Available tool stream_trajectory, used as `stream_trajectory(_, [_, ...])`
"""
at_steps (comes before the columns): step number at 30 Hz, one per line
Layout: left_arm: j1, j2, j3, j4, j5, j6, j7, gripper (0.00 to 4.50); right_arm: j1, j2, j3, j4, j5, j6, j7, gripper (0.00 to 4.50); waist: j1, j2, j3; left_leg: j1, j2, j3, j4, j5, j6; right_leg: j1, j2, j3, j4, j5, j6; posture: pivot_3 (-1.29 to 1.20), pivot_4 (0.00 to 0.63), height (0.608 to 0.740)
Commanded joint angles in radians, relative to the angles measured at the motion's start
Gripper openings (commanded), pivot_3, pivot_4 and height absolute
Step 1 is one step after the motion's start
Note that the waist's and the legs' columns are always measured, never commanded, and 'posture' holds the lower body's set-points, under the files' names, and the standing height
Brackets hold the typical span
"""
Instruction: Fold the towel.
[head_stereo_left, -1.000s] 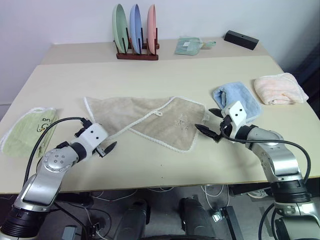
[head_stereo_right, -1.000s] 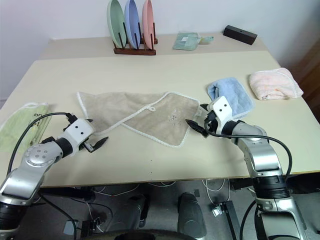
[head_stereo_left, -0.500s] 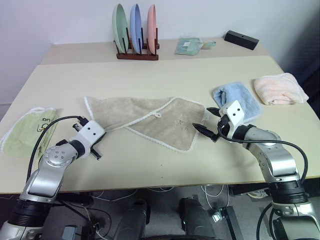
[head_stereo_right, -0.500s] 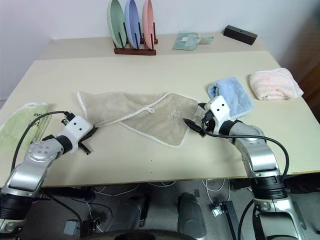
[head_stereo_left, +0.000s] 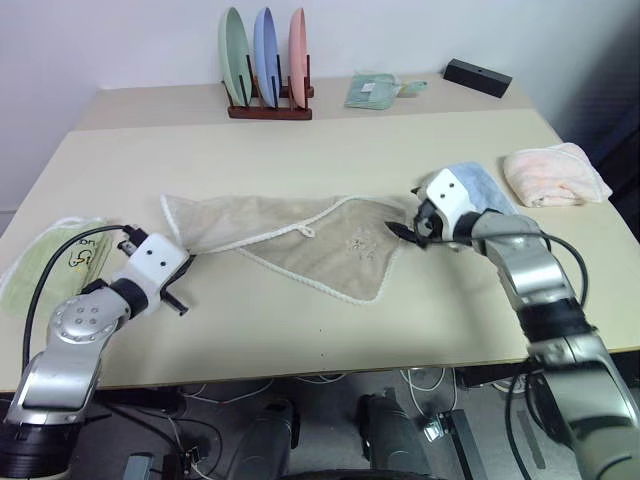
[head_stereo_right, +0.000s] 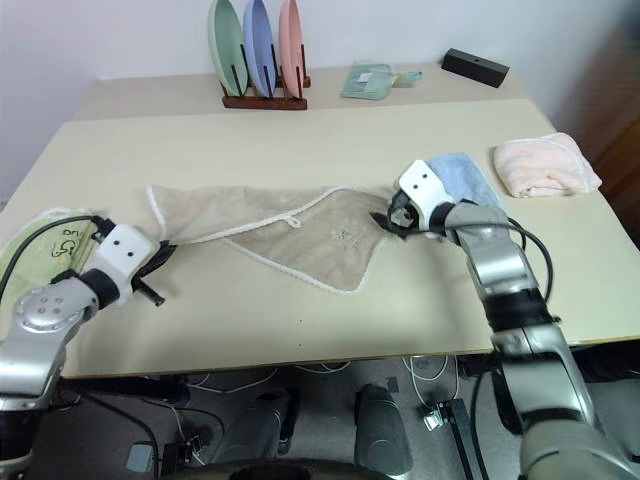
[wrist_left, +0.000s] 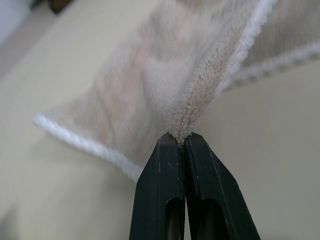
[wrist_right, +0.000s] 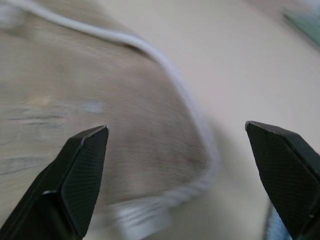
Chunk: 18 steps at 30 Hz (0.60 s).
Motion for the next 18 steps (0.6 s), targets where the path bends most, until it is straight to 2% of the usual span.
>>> stream_trajectory(1, [0.036, 0.015, 0.071, -0.025, -0.007, 0.0, 0.0, 0.06, -0.11, 0.047, -0.032, 0.204, 0.002, -0.016, -0.019, 4.5, 0.001, 0.0, 0.0, 0.0, 0.0, 0.0, -0.001, 0.0, 0.0, 0.0, 0.0, 0.0, 0.0, 0.0, 0.0, 0.0, 0.15, 0.74])
stream_trajectory(7, [0.086, 0.007, 0.094, -0.057, -0.006, 0.008, 0.004, 0.06, -0.191, 0.084, -0.007, 0.403, -0.03, -0.076, 0.036, 4.5, 0.004, 0.0, 0.0, 0.0, 0.0, -0.001, -0.003, 0.0, -0.001, -0.001, -0.001, 0.0, 0.0, 0.0, 0.0, 0.0, 0.15, 0.74])
stream_trajectory(10, [0.1, 0.001, 0.095, -0.061, -0.004, 0.004, 0.008, 0.0, -0.209, 0.094, -0.018, 0.436, -0.032, -0.098, 0.037, 3.61, 0.001, 0.0, 0.0, 0.0, 0.0, 0.0, -0.003, 0.0, -0.001, -0.001, 0.0, 0.0, 0.0, 0.0, 0.0, 0.0, 0.15, 0.74])
stream_trajectory(17, [0.11, -0.004, 0.09, -0.015, 0.0, -0.033, 0.005, 0.0, -0.21, 0.087, -0.043, 0.405, -0.024, -0.143, 0.057, 0.26, 0.001, 0.0, 0.0, 0.001, 0.0, 0.0, -0.003, 0.001, -0.001, -0.001, 0.0, 0.0, 0.0, 0.0, -0.001, 0.0, 0.15, 0.74])
stream_trajectory(18, [0.109, -0.004, 0.09, -0.009, 0.0, -0.037, 0.004, 0.0, -0.209, 0.084, -0.044, 0.397, -0.025, -0.148, 0.058, 0.09, 0.001, 0.0, 0.0, 0.001, 0.0, 0.0, -0.003, 0.001, -0.001, -0.001, 0.0, 0.0, 0.0, 0.0, -0.001, 0.0, 0.15, 0.74])
